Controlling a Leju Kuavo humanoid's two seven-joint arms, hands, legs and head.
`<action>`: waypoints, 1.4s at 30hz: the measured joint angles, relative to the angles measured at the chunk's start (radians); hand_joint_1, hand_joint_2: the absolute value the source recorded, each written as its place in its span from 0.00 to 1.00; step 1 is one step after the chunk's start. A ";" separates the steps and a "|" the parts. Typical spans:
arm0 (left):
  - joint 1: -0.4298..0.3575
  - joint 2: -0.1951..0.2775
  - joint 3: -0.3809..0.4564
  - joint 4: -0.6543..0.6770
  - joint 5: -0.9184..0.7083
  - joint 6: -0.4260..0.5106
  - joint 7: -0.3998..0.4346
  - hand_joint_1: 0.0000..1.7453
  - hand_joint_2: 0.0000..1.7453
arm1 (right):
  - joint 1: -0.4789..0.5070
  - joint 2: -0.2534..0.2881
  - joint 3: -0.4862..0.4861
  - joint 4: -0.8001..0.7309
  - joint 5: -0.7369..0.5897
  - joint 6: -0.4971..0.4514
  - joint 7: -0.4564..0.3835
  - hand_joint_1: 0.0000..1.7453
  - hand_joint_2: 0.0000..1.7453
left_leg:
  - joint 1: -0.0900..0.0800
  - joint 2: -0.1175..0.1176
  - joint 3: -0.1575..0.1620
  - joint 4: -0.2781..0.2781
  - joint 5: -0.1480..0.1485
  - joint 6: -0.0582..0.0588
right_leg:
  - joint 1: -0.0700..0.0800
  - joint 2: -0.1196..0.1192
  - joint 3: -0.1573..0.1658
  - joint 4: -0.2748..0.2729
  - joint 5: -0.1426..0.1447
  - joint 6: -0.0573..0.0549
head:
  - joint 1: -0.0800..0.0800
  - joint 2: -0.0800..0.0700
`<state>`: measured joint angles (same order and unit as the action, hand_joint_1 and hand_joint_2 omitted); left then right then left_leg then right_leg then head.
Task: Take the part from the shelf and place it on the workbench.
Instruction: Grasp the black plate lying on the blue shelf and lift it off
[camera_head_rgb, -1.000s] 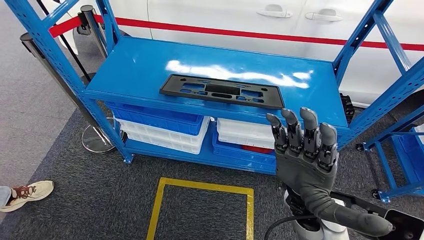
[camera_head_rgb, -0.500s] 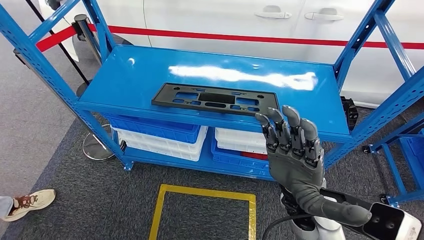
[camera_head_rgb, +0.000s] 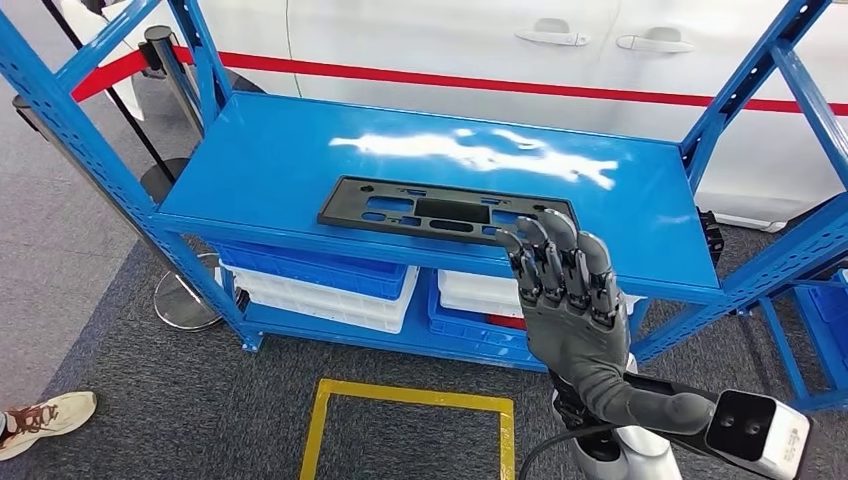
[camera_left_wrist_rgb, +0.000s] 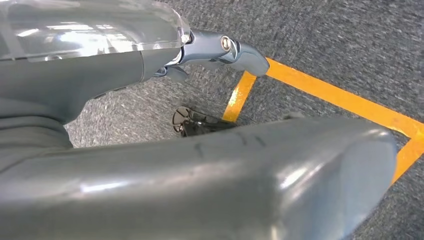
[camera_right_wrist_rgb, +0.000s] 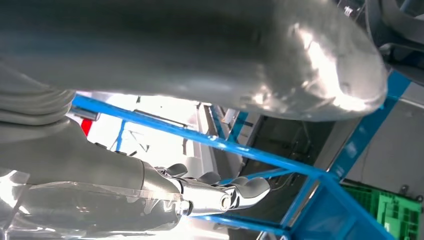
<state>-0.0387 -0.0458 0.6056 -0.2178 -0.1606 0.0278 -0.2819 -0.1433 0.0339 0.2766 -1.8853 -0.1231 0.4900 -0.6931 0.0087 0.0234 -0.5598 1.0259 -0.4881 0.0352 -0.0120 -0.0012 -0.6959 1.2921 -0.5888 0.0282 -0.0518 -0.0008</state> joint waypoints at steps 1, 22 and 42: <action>0.000 0.000 0.000 0.000 0.000 0.000 -0.001 0.00 0.00 | 0.000 0.000 0.000 0.003 0.000 0.000 0.000 0.00 0.00 | -0.003 0.006 0.013 0.000 -0.009 -0.001 | 0.003 -0.005 0.012 -0.050 0.048 -0.007 | 0.000 0.000; 0.000 -0.003 0.017 0.004 -0.017 -0.004 -0.008 0.00 0.00 | -0.025 -0.009 0.041 0.071 0.043 -0.063 -0.001 0.00 0.00 | 0.005 -0.026 -0.047 0.022 0.028 -0.037 | 0.009 0.026 0.190 -0.277 0.053 -0.022 | 0.002 0.000; 0.001 -0.004 0.021 0.006 -0.062 0.023 -0.023 0.00 0.00 | -0.077 -0.042 0.180 0.320 0.206 -0.230 0.059 0.00 1.00 | 0.003 -0.020 -0.008 0.113 -0.106 -0.050 | 0.010 0.002 0.110 -0.294 0.140 -0.054 | 0.005 0.000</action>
<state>-0.0377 -0.0500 0.6269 -0.2113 -0.2222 0.0507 -0.3045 -0.2207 -0.0086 0.4570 -1.5652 0.0826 0.2604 -0.6342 0.0115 0.0030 -0.5677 1.1392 -0.5938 -0.0147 -0.0023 0.0008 -0.5863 0.9981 -0.4488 -0.0254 -0.0466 -0.0008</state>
